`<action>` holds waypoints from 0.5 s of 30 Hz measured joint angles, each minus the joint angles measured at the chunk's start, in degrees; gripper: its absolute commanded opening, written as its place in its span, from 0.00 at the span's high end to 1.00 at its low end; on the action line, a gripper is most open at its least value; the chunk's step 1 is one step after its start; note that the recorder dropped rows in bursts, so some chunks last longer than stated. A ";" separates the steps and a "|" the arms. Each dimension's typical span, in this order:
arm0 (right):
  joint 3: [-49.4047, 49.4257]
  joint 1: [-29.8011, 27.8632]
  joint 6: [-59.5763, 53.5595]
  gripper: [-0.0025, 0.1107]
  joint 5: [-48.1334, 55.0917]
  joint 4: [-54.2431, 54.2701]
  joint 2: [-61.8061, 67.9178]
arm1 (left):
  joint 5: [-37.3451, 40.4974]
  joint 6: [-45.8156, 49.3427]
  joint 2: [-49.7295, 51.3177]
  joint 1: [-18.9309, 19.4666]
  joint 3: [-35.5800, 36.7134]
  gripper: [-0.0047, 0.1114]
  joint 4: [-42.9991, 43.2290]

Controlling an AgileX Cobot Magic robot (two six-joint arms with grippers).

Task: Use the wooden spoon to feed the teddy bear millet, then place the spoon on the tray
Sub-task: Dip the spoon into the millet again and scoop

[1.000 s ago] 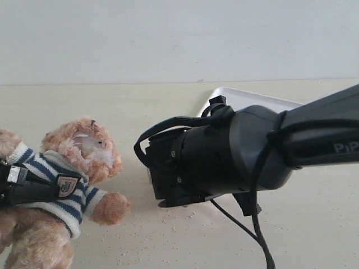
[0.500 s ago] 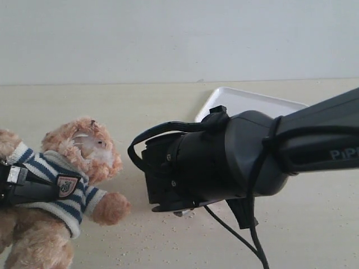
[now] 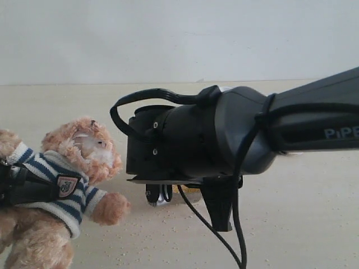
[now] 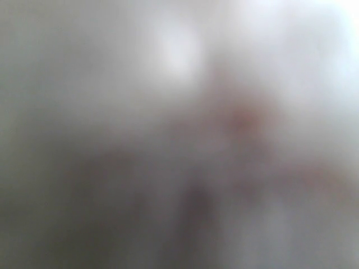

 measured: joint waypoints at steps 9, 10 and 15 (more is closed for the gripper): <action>0.00 -0.24 0.71 0.89 0.00 5.35 0.00 | 0.00 0.00 0.00 0.00 0.00 0.91 0.00; 0.00 -0.51 0.71 0.89 0.00 5.58 -0.11 | 0.00 0.00 0.00 0.00 0.00 0.91 0.00; 0.00 -1.89 0.71 0.89 -0.14 7.73 -1.90 | 0.00 0.00 0.00 0.00 0.00 0.91 0.00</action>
